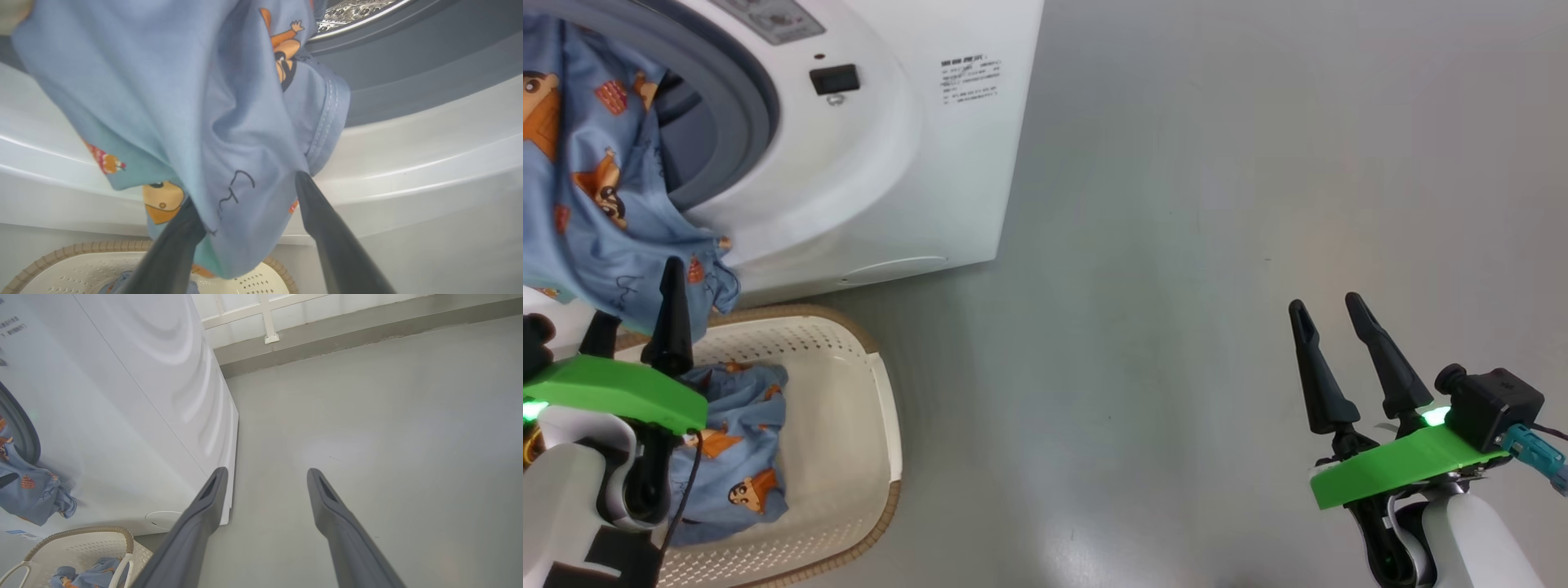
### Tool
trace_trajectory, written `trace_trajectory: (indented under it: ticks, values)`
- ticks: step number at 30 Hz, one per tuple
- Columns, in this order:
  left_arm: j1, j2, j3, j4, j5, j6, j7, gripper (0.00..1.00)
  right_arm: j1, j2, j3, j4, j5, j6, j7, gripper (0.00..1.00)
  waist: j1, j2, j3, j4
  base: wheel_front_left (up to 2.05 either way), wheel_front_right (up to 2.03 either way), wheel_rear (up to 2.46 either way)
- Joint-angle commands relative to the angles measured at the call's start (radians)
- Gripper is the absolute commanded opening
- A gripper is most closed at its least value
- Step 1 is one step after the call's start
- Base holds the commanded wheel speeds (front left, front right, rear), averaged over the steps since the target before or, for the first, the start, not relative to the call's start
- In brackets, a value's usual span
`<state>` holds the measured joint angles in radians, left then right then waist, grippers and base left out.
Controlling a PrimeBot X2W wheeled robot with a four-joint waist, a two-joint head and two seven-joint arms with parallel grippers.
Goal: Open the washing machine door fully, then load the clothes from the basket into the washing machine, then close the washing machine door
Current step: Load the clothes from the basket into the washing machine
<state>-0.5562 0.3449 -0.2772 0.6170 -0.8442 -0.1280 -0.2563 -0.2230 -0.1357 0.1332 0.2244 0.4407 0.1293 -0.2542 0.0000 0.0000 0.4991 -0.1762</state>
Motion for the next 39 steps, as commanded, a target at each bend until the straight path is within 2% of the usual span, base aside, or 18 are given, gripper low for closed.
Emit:
trace_trajectory:
  ticks: [1,10,11,12,13,14,15,20,32,39]
  values:
    - [-0.029,0.053,0.02,-0.012,-0.009,-0.003,-0.006,1.0,-0.006,-0.006,0.022,-0.022,-0.004,0.001,-0.008,1.0,0.0,0.0,0.001,-0.002,0.0,0.0,0.0]
    - [-0.097,0.081,-0.015,0.034,-0.021,-0.003,-0.006,1.0,-0.017,-0.01,0.031,-0.023,-0.003,0.001,-0.008,1.0,0.0,0.0,0.009,-0.011,0.0,0.0,0.0]
    - [-0.103,0.083,-0.014,0.043,-0.023,-0.003,-0.006,0.96,-0.018,-0.01,0.031,-0.023,-0.003,0.001,-0.008,1.0,0.0,0.0,0.009,-0.013,0.0,0.0,0.0]
    - [-0.107,0.084,-0.01,0.05,-0.027,-0.003,-0.006,0.59,-0.018,-0.01,0.03,-0.023,-0.002,0.001,-0.008,1.0,0.0,0.0,0.009,-0.015,0.0,0.0,0.0]
    - [-0.11,0.083,-0.007,0.056,-0.03,-0.003,-0.006,0.4,-0.018,-0.009,0.03,-0.023,-0.002,0.001,-0.008,1.0,0.0,0.0,0.008,-0.016,0.0,0.0,0.0]
    - [-0.112,0.084,-0.005,0.059,-0.032,-0.003,-0.006,0.13,-0.018,-0.007,0.029,-0.022,-0.002,0.001,-0.008,1.0,0.0,0.0,0.007,-0.017,0.0,0.0,0.0]
    - [-0.113,0.084,-0.003,0.062,-0.033,-0.003,-0.006,0.0,-0.018,-0.006,0.028,-0.022,-0.003,0.001,-0.008,1.0,0.0,0.0,0.006,-0.018,0.0,0.0,0.0]
    - [-0.098,0.085,0.014,0.036,-0.025,-0.003,-0.006,0.0,-0.011,0.003,0.02,-0.024,-0.004,0.001,-0.008,1.0,0.0,0.0,-0.002,-0.014,0.0,0.0,0.0]
    - [-0.097,0.09,0.153,-0.135,0.089,-0.003,-0.006,0.0,-0.012,0.011,0.013,-0.024,-0.005,0.001,-0.008,1.0,0.0,0.0,-0.008,0.017,0.0,0.0,0.0]
    - [-0.221,0.116,0.122,-0.051,0.175,-0.003,-0.006,0.0,-0.026,0.018,0.028,-0.027,-0.001,0.001,-0.008,1.0,0.0,0.0,0.019,0.01,0.0,0.0,0.0]
